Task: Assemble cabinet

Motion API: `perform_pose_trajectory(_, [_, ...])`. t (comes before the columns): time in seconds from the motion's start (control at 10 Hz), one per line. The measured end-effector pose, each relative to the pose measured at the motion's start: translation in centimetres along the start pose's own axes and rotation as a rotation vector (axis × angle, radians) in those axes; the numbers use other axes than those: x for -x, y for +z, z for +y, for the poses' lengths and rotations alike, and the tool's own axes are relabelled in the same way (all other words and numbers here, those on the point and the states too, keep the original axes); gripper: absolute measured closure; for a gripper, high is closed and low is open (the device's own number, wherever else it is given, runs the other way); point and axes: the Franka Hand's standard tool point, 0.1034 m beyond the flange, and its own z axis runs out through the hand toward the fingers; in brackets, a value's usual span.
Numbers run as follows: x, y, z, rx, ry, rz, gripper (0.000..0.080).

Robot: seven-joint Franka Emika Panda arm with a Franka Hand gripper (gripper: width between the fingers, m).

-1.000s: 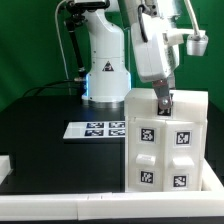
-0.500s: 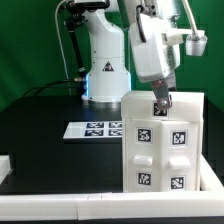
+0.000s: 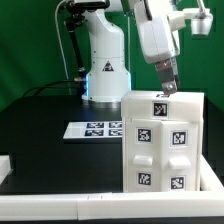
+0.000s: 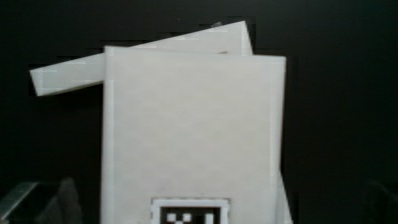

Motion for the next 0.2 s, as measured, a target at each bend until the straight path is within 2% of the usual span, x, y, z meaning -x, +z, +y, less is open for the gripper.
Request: perform_pose_trajectory(0.2, [0.05,0.03,0.03,0.001,-0.008,0.0,0.0002])
